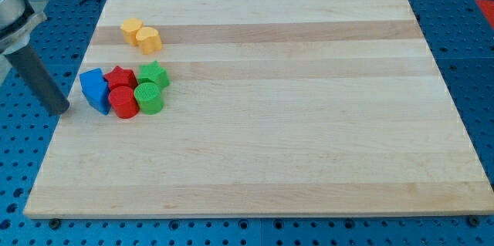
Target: Push yellow hexagon and yellow heart slightly right and down
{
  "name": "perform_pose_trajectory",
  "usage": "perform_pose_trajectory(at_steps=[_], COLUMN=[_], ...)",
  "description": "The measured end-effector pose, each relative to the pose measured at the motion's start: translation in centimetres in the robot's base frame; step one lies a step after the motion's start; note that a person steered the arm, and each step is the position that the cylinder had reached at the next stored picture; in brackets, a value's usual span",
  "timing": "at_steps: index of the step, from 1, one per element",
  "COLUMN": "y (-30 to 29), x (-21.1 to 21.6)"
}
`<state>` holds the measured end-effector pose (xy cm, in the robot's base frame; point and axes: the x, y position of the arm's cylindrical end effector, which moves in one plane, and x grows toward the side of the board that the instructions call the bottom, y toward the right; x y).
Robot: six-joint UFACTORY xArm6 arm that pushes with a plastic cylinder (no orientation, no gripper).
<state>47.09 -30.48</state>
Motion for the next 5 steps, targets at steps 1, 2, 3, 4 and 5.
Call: perform_pose_trajectory(at_steps=[1, 2, 3, 4, 5], y=[0.1, 1.1, 6.9, 14.8, 20.2], x=[3.1, 8.9, 9.4, 7.0, 1.7])
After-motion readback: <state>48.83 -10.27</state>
